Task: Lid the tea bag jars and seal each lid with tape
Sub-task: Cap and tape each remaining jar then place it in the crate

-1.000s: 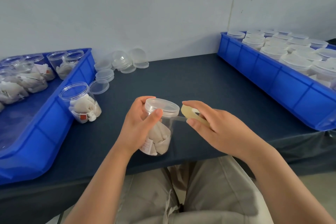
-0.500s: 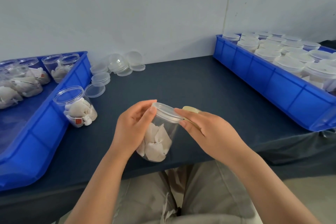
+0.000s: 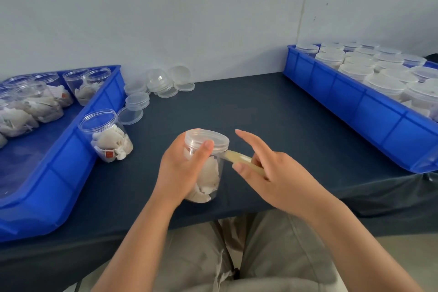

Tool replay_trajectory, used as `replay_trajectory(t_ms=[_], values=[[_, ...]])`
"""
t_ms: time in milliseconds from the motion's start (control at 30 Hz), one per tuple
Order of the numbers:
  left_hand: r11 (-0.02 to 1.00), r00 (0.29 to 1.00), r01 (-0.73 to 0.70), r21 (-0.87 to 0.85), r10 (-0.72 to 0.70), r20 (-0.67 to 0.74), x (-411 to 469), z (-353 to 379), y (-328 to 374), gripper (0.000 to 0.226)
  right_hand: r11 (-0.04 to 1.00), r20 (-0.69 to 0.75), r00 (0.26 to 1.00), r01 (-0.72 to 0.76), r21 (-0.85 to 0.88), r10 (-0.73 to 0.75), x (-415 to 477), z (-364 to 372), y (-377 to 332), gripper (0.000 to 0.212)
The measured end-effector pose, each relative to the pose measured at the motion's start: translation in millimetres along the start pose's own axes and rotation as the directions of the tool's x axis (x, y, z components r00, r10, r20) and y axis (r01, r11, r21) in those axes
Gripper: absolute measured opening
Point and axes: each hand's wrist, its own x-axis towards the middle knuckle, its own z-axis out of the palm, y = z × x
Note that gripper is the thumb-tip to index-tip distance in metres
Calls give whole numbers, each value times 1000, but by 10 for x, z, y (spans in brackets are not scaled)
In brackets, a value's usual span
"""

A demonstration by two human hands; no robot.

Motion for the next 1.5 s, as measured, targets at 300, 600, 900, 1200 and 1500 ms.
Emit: replay_trajectory(t_ms=[300, 600, 900, 1200, 1500], values=[[957, 957, -40, -287, 119, 264, 150, -138, -170, 51, 999, 21, 1000, 7, -54, -6, 87, -85, 200, 57], [991, 966, -79, -111, 104, 235, 166, -41, -136, 38, 996, -16, 999, 34, -85, -35, 32, -51, 103, 51], [968, 997, -55, 244, 40, 66, -204, 165, 164, 101, 977, -65, 998, 2, -215, -16, -13, -88, -51, 55], [986, 997, -25, 163, 37, -71, -85, 163, 95, 82, 997, -14, 1000, -10, -74, 9, -53, -16, -81, 54], [992, 994, -62, -106, 71, 83, 72, -119, -158, 72, 1000, 60, 998, 15, -24, -14, 46, -3, 17, 55]])
